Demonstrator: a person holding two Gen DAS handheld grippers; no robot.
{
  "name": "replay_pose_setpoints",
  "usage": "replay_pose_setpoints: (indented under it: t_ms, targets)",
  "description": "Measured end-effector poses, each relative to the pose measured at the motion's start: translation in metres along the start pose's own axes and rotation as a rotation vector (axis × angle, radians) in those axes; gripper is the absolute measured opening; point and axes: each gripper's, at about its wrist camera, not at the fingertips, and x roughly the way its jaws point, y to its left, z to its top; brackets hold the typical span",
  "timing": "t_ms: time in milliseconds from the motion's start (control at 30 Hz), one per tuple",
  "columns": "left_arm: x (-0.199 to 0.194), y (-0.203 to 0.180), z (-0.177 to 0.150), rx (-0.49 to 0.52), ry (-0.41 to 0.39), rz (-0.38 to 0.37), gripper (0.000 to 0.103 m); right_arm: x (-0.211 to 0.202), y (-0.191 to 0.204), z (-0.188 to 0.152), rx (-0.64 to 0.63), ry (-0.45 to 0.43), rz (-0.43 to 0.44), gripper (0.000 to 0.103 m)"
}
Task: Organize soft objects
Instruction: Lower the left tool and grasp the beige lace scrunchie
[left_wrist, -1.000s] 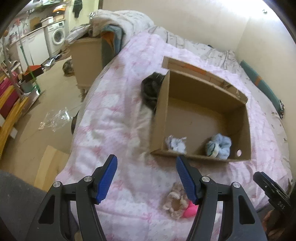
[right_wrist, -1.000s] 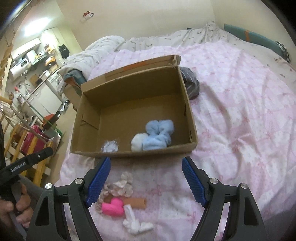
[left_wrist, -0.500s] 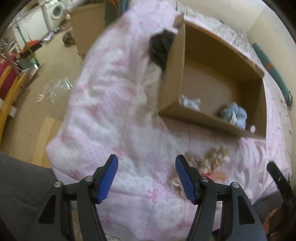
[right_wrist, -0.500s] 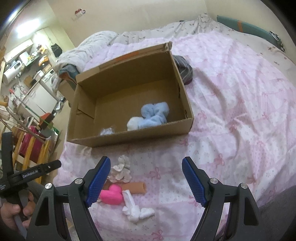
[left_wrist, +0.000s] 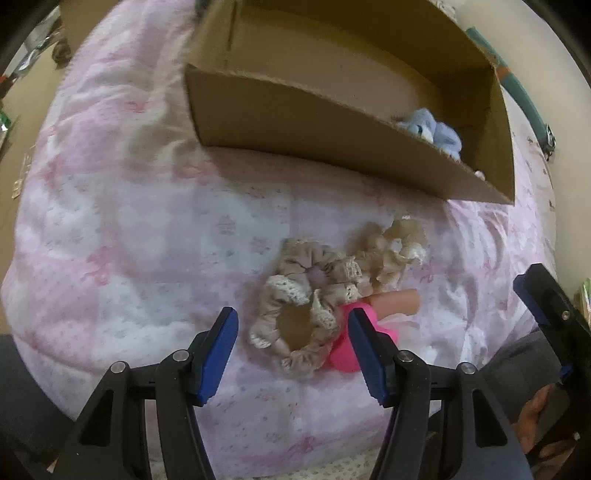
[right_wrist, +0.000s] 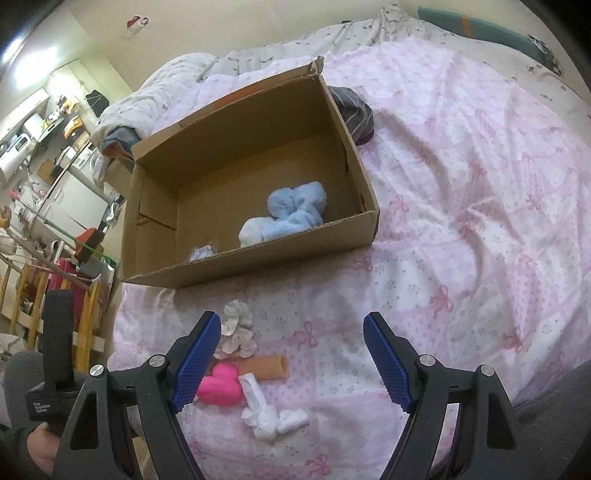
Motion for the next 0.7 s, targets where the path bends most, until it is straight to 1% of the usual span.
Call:
replay_pose_setpoints:
  t_ms: [67,133,200,267,333,400,533,567,600,700]
  targets:
    - [0.009,0.0,0.001,-0.009,0.013,0.011,0.059,0.001,-0.001,0.0,0.006,0.007,0.005,0.084]
    - [0.016,-0.001,0.004,-0.019,0.002,0.016,0.055,0.003,-0.002,0.0,0.013,0.015,0.006,0.084]
    - [0.017,-0.005,0.006,-0.005,-0.005,0.002,0.037,0.005,-0.003,0.0,0.018,0.021,0.003,0.084]
    - [0.017,-0.007,0.005,0.003,-0.007,0.003,0.035,0.005,-0.004,0.0,0.022,0.022,0.004,0.084]
    - [0.016,-0.008,0.005,0.006,-0.008,0.005,0.031,0.006,-0.005,0.0,0.024,0.023,0.002,0.084]
    - [0.015,-0.008,0.005,0.008,-0.009,-0.001,0.018,0.007,-0.004,0.001,0.023,0.026,0.001,0.084]
    - [0.008,-0.006,0.006,-0.01,-0.025,-0.01,0.014,0.01,-0.003,0.0,0.018,0.044,0.0,0.084]
    - [0.006,-0.004,0.006,-0.018,-0.031,-0.009,0.012,0.012,-0.002,0.0,0.016,0.053,0.003,0.084]
    - [0.001,0.0,0.006,-0.027,-0.04,-0.007,0.012,0.013,-0.002,-0.001,0.015,0.064,0.007,0.084]
    - [-0.012,0.008,0.006,-0.052,-0.073,0.0,0.012,0.02,-0.001,-0.004,0.015,0.122,0.032,0.084]
